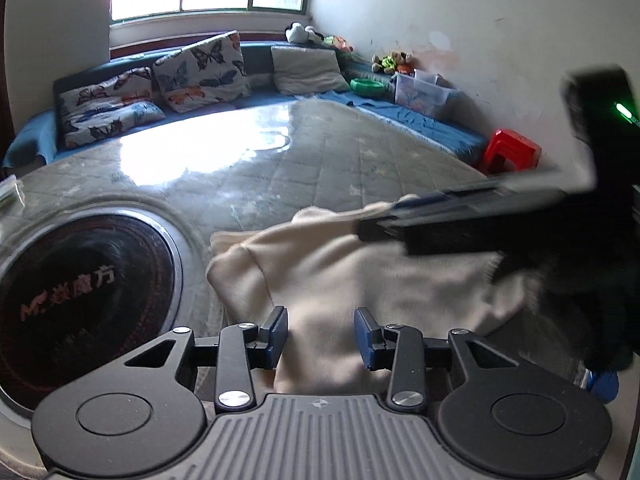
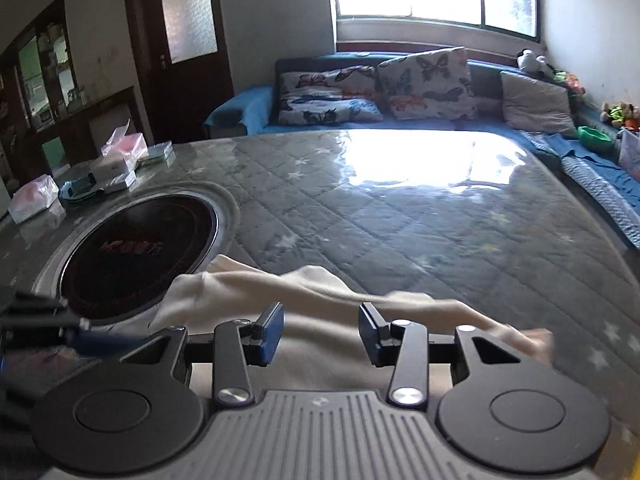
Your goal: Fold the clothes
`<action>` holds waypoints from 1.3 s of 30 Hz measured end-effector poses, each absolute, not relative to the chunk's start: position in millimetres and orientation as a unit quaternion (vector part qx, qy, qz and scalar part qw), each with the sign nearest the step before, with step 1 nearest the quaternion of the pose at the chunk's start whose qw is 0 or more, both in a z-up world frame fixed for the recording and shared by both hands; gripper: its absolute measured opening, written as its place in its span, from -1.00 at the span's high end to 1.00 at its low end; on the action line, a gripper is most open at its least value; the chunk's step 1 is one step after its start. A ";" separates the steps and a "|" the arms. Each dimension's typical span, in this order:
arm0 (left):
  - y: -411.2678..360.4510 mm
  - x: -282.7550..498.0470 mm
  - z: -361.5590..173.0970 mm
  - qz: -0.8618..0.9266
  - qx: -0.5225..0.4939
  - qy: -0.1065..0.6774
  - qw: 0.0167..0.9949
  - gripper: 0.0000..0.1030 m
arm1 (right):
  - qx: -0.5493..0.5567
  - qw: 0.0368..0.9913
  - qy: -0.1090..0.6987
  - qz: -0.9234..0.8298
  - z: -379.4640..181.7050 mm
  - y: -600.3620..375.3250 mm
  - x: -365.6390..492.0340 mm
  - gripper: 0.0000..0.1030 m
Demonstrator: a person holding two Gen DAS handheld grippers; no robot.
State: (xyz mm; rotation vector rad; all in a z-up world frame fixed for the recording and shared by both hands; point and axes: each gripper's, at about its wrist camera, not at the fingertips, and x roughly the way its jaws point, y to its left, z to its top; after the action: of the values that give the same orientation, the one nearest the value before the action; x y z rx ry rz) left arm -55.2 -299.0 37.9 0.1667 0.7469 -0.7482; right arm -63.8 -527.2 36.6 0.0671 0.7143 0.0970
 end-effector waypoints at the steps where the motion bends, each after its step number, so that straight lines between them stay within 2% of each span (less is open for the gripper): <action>1: -298.8 -54.5 36.1 -0.358 0.080 0.357 0.859 0.24 | 0.033 0.934 0.353 0.049 33.4 -524.8 -57.4 0.19; 12: -295.1 -51.4 24.0 -0.362 0.076 0.370 0.852 0.24 | 0.040 0.933 0.355 0.030 13.4 -517.3 -24.1 0.18; 24: -271.2 -42.2 31.0 -0.341 0.042 0.383 0.857 0.19 | -0.016 0.936 0.348 0.056 17.7 -493.0 -21.9 0.18; 39: -237.3 -15.5 33.3 -0.269 0.002 0.402 0.875 0.19 | -0.106 0.934 0.325 0.101 21.8 -449.8 -98.4 0.18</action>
State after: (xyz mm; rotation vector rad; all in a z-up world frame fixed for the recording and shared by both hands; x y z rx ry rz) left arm -15.5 -237.3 33.3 0.0039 0.8395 -0.5616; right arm -98.4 -449.8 21.8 -0.2174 0.6648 0.2062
